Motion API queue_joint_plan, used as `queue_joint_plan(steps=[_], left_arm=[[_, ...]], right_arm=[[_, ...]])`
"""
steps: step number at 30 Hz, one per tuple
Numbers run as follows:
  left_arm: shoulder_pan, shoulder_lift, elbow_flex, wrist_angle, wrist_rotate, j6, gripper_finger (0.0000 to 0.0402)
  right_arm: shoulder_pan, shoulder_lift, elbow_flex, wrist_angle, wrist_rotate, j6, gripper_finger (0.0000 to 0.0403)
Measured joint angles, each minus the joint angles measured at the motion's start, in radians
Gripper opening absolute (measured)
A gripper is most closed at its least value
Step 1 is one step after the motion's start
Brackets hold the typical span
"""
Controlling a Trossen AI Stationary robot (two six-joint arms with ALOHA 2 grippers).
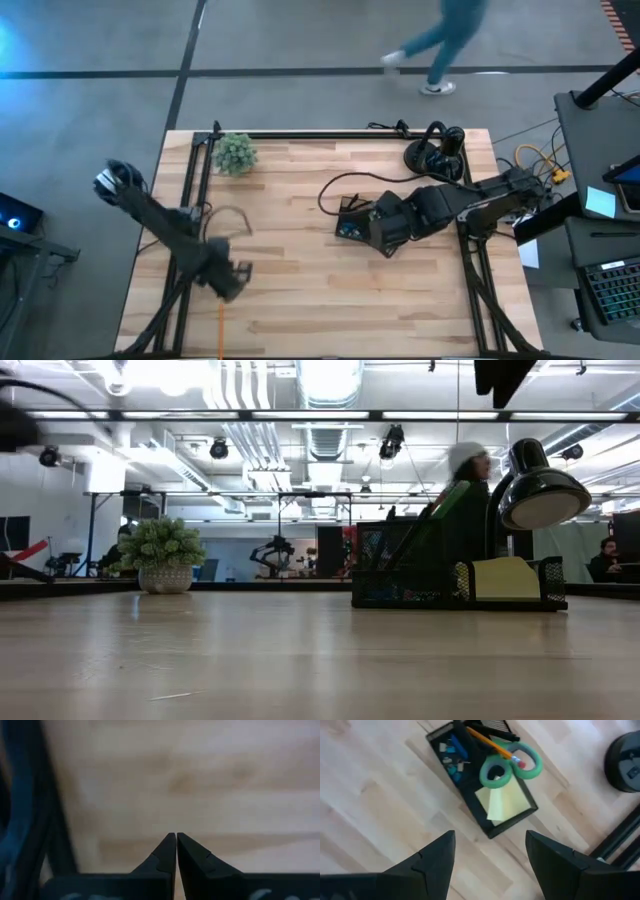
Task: Pick and place office supplies into organizer
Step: Put the orange pencil into black mesh organizer
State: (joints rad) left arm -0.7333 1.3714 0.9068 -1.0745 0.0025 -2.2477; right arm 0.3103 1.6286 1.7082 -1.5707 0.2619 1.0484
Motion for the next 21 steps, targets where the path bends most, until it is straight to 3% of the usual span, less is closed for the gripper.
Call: queue_joint_plan(steps=[5,11,16,21], left_arm=[[-0.107,0.111,0.027,0.061,0.168,-0.137,0.0000],[-0.109,0.206,0.061,0.091,0.168,-0.176,0.0000],[-0.111,0.241,0.037,0.217,0.173,-0.189,0.0000],[-0.112,0.231,0.056,0.217,0.169,-0.078,0.0000]], right_arm=[[0.001,-0.026,-0.039,-0.001,0.003,-0.005,0.0233],[0.001,-0.038,-0.051,0.000,0.036,0.004,0.0233],[0.002,-0.038,-0.051,0.000,0.035,0.002,0.0233],[0.002,-0.038,-0.050,0.000,0.030,-0.009,0.0233]])
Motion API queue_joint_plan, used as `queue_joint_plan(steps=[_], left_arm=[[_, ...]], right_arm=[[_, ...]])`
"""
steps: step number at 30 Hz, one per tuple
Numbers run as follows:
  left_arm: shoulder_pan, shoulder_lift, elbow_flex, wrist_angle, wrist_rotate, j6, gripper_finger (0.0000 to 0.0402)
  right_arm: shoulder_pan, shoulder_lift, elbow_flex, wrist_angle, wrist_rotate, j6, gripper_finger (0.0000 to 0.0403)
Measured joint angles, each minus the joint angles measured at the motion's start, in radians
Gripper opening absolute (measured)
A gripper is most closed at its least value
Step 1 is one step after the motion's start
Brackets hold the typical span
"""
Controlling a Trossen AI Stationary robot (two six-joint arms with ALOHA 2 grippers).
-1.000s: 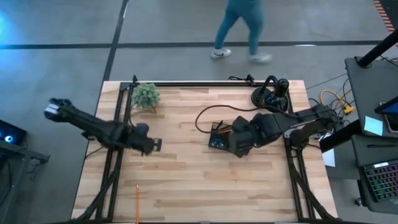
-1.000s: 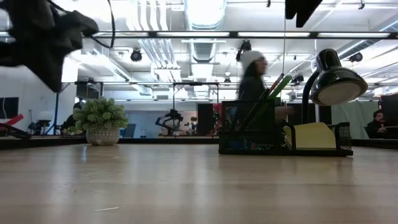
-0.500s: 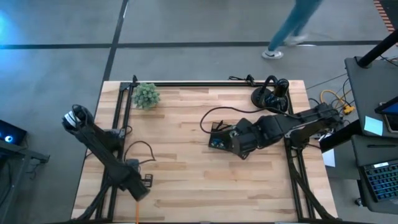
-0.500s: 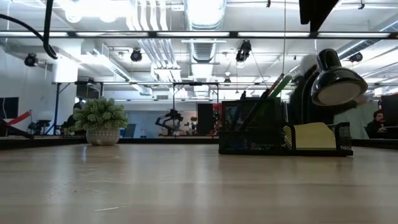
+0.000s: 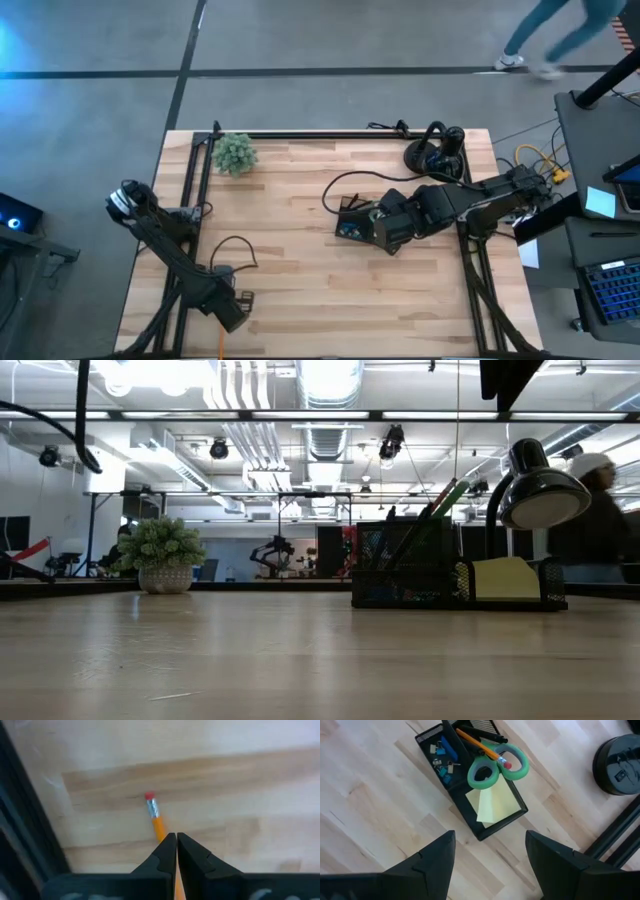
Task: Pick and place office supplies into organizer
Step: Put the orange pencil into black mesh organizer
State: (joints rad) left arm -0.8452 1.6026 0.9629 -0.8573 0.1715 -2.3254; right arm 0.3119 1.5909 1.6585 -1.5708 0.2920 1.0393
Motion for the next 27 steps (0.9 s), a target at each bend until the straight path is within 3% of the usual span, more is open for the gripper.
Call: queue_joint_plan(steps=[4,7,12,17,27], left_arm=[[-0.003,-0.034,0.017,-0.164,0.113,0.055,0.0000],[-0.009,-0.058,0.022,-0.232,0.139,0.054,0.0000],[-0.009,-0.105,-0.034,-0.086,0.137,0.027,0.0009],[-0.008,-0.084,-0.085,0.062,0.134,0.027,0.0059],[-0.009,-0.080,-0.066,0.006,0.085,0.027,0.0147]], right_arm=[[0.000,0.000,0.000,0.000,-0.001,-0.005,0.0233],[0.000,0.000,0.000,0.000,-0.003,-0.019,0.0233],[0.000,0.000,0.000,0.001,-0.003,-0.037,0.0233],[0.000,0.000,0.000,0.004,-0.003,-0.045,0.0233],[-0.001,0.000,0.000,0.005,-0.003,-0.054,0.0233]])
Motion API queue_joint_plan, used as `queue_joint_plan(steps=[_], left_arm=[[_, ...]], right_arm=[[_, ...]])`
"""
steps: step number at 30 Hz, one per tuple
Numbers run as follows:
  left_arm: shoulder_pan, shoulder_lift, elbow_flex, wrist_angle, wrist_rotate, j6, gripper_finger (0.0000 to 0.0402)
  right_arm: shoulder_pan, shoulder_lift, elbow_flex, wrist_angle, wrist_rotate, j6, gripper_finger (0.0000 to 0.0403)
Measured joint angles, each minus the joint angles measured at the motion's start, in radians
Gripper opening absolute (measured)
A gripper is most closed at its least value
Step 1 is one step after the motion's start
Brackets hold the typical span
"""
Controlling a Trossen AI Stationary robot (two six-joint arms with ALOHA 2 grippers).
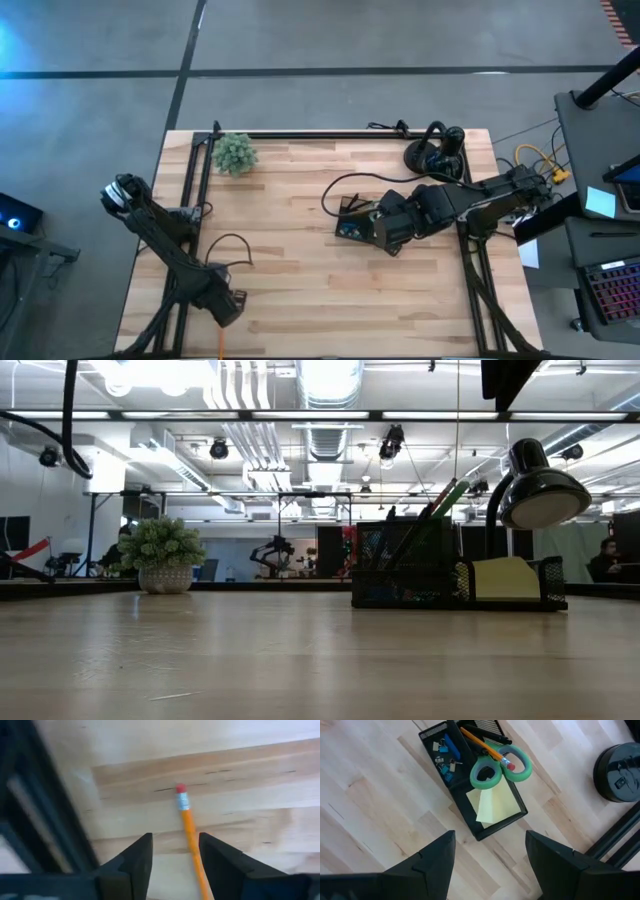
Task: Pick and place office supplies into organizer
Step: Put the orange pencil into black mesh organizer
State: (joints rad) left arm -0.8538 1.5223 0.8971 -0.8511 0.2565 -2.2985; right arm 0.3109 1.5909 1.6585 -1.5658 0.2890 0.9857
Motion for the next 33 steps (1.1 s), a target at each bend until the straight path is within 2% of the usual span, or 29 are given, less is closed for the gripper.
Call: queue_joint_plan(steps=[4,16,27,33], left_arm=[[0.001,0.003,-0.017,0.070,-0.055,-0.056,0.0154],[0.001,0.061,-0.023,0.077,-0.046,-0.078,0.0150],[0.001,0.090,-0.039,0.093,-0.072,-0.075,0.0060],[0.001,0.089,-0.078,0.134,-0.075,-0.048,0.0025]], right_arm=[[-0.002,0.000,0.000,0.000,0.000,-0.002,0.0233],[-0.002,0.000,0.000,0.000,0.005,-0.002,0.0233],[-0.002,0.000,0.000,0.000,0.026,-0.003,0.0233],[-0.002,0.000,0.000,0.000,0.026,-0.025,0.0233]])
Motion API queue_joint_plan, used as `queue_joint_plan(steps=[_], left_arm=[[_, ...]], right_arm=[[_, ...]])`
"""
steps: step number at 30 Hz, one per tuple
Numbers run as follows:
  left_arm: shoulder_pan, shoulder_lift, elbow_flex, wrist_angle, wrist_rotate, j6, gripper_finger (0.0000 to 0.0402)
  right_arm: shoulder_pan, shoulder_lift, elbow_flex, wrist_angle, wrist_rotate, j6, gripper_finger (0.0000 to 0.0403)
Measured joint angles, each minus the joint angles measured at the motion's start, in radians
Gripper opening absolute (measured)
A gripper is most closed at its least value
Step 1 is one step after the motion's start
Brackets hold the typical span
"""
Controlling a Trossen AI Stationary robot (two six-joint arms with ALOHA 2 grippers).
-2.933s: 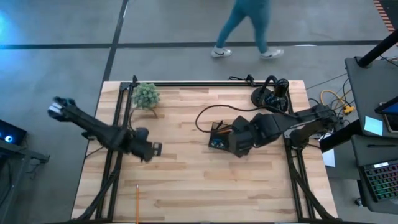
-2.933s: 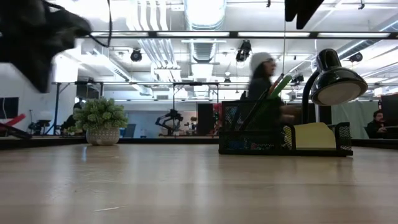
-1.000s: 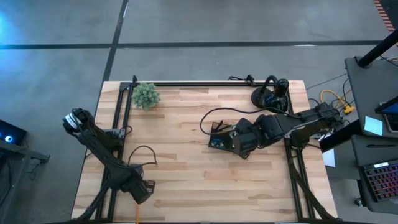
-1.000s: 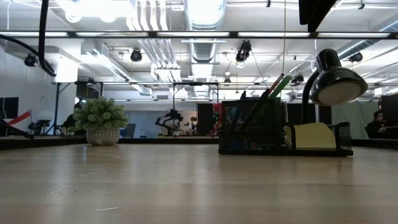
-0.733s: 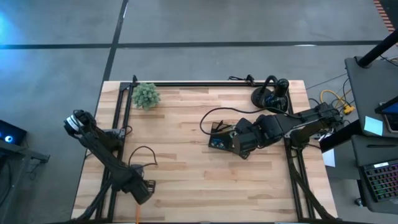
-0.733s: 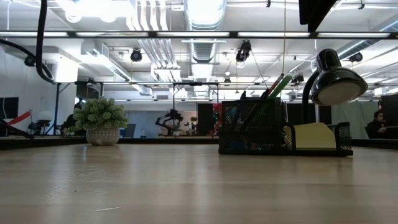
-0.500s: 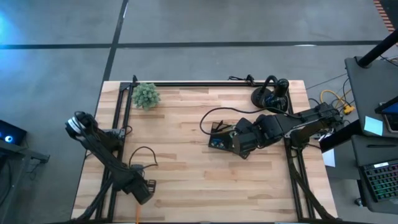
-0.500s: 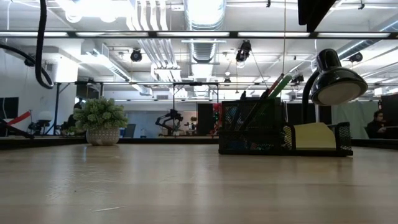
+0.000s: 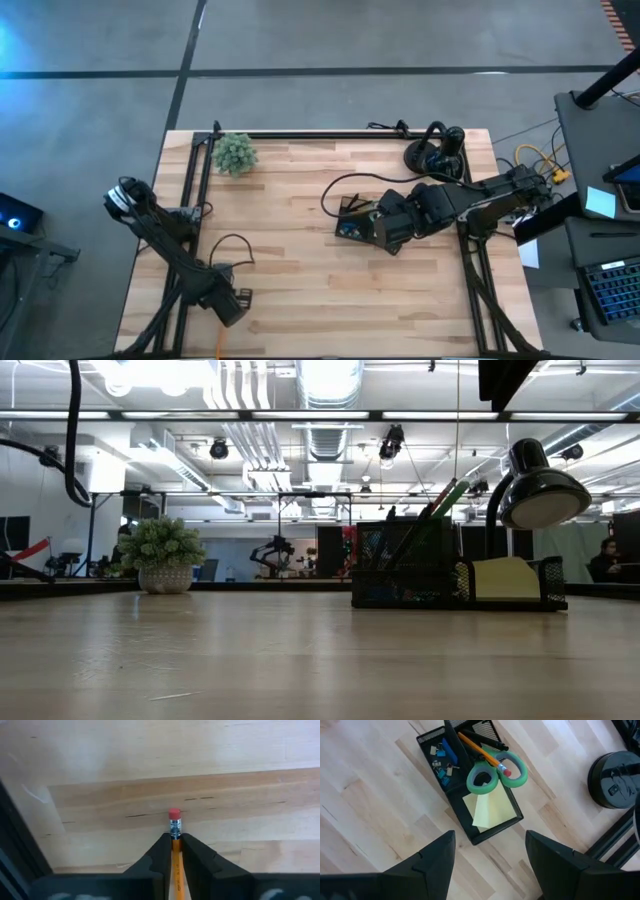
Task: Pick and place office supplies into organizer
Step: Put the orange pencil into black mesh organizer
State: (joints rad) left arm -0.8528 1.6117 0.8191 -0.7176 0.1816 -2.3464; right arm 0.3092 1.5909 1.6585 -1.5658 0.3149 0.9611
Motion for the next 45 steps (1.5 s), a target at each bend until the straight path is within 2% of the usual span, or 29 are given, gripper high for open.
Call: queue_joint_plan(steps=[5,10,15,18,20,24,27,29,31,33,36,38,40,42,45], left_arm=[[0.000,0.001,-0.053,0.073,-0.005,0.018,0.0009],[0.005,-0.012,-0.056,0.075,-0.013,0.022,0.0006],[0.025,-0.054,0.002,-0.032,-0.135,0.053,0.0005],[0.049,-0.083,0.049,-0.190,-0.294,0.081,0.0002],[0.064,-0.117,0.095,-0.224,-0.416,0.115,0.0001],[0.095,-0.192,0.164,-0.286,-0.832,0.232,0.0002],[0.157,-0.258,0.188,-0.332,-0.976,0.327,0.0002],[0.194,-0.295,0.203,-0.301,-1.078,0.482,0.0002],[0.229,-0.337,0.216,-0.247,-1.215,0.725,0.0002],[0.276,-0.374,0.219,-0.128,-1.301,1.008,0.0002],[0.376,-0.424,0.194,0.138,-1.289,1.448,0.0002],[0.456,-0.453,0.182,0.254,-1.158,1.587,0.0001],[0.542,-0.464,0.175,0.254,-1.002,1.583,0.0001],[0.613,-0.461,0.150,0.228,-0.890,1.556,0.0001],[0.705,-0.423,0.091,0.213,-0.685,1.472,0.0000]], right_arm=[[0.000,0.000,0.000,0.000,0.000,0.000,0.0233],[0.000,0.000,0.000,-0.001,0.000,-0.009,0.0230],[0.000,0.000,0.000,-0.001,0.000,-0.032,0.0226],[0.000,-0.001,0.000,-0.005,0.012,-0.030,0.0226],[0.000,-0.007,0.000,-0.004,0.022,-0.014,0.0226],[0.000,-0.037,0.000,-0.005,0.027,0.008,0.0226],[0.000,-0.073,0.000,-0.005,0.035,0.042,0.0226],[0.000,-0.104,0.000,-0.005,0.054,0.077,0.0226],[0.000,-0.138,0.000,-0.006,0.071,0.100,0.0226],[0.000,-0.175,0.000,-0.005,0.094,0.122,0.0226],[0.001,-0.230,0.000,-0.005,0.138,0.158,0.0226],[0.001,-0.261,0.000,-0.005,0.153,0.197,0.0226],[0.000,-0.284,-0.002,-0.005,0.158,0.235,0.0226],[0.000,-0.297,-0.007,-0.006,0.158,0.268,0.0226],[0.000,-0.300,-0.024,-0.005,0.154,0.288,0.0226]])
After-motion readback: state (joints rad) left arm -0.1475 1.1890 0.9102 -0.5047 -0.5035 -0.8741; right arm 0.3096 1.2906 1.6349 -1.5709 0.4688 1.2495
